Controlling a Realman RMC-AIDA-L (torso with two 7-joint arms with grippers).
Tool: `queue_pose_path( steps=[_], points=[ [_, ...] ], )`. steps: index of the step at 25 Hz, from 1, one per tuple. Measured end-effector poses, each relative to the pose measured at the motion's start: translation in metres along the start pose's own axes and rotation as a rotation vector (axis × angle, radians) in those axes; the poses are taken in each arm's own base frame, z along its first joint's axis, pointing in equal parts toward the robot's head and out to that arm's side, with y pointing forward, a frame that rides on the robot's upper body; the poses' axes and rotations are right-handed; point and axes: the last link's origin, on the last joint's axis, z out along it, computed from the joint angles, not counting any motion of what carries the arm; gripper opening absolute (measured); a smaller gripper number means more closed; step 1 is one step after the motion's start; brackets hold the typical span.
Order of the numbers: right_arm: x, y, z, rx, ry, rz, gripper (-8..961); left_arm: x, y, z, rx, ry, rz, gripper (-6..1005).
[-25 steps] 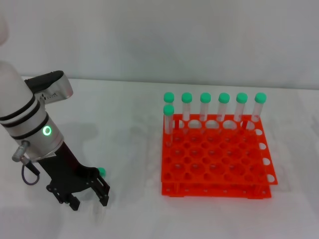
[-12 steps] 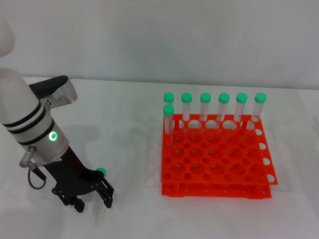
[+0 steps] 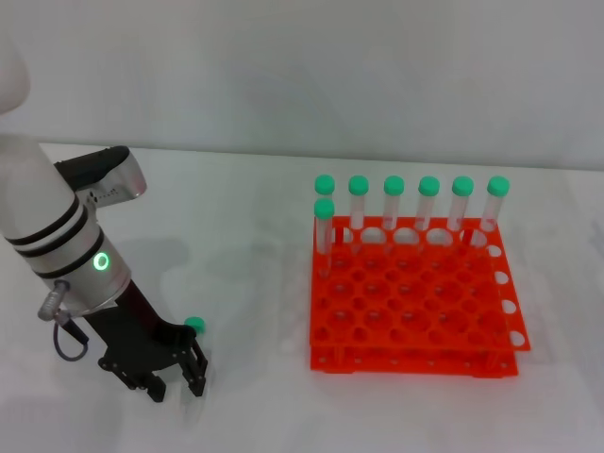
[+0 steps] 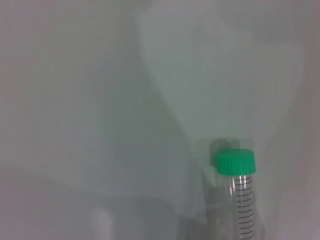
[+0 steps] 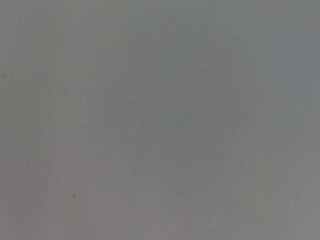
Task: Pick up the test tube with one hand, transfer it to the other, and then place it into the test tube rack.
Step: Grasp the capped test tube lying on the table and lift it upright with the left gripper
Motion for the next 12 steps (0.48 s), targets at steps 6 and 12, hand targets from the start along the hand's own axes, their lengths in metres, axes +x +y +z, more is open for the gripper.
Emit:
queue_pose_path(
  steps=[6,12],
  points=[
    [0.000,0.000,0.000,0.001,0.000,0.000,869,0.001,0.006,0.000,-0.011,0.001,0.017,535],
    [0.000,-0.001,0.000,0.004,-0.002,0.002,869,0.004,0.011,-0.003,-0.011,0.005,0.030,500]
  ],
)
